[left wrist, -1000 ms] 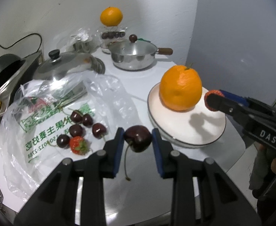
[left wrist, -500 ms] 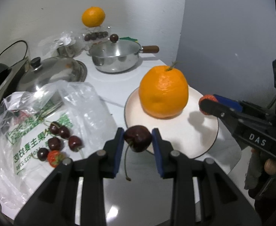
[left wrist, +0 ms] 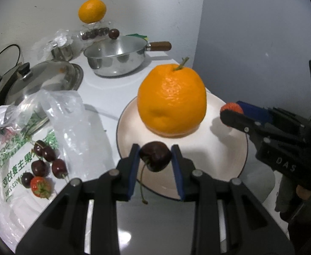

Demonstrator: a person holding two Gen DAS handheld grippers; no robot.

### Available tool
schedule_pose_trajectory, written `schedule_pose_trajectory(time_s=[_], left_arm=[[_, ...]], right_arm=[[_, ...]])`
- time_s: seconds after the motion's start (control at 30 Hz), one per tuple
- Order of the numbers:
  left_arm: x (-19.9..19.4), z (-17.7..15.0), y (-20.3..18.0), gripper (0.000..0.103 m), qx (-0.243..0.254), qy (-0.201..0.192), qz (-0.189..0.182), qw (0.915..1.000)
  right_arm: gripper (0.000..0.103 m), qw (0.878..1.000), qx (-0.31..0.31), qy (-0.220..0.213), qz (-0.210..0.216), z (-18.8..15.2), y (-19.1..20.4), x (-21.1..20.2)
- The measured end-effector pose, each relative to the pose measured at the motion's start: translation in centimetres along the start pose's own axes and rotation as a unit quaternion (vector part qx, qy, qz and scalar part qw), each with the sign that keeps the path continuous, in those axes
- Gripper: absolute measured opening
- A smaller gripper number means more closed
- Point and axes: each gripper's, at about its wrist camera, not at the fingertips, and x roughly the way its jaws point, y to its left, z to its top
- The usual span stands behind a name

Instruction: Organize fruits

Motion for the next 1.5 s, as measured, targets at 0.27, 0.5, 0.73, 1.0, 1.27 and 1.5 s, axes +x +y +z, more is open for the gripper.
schedule_pose_trajectory(time_s=[0.27,0.5,0.73,1.0,1.27,1.5], left_arm=[[1.4,0.0,0.1,0.031,-0.002,0.012,-0.015,0.9998],[2.1,0.1,0.0,0.032,0.003,0.02,-0.023,0.9995],[2.0,0.1,-0.1,0.032,0.005,0.02,-0.024,0.9995],[1.1,0.0,0.3,0.054,-0.004,0.008,-0.025,0.9996],[-0.8,-0.1,1.0,0.062,-0.014,-0.017,-0.025,0.9994],[-2.4,-0.7,1.8,0.062,-0.023,-0.03,-0.021,0.9991]], right_arm=[[0.04,1.0,-0.009,0.021,-0.008,-0.2,0.2,1.5],[0.04,0.999,-0.007,0.034,-0.012,-0.3,0.4,2.3],[0.04,0.999,-0.009,0.04,-0.014,-0.3,0.5,2.4],[0.046,0.999,-0.008,0.046,-0.015,-0.1,0.8,2.4],[0.053,0.999,-0.013,0.04,-0.021,0.0,1.7,1.3],[0.053,0.999,-0.021,0.034,-0.026,0.2,3.1,0.3]])
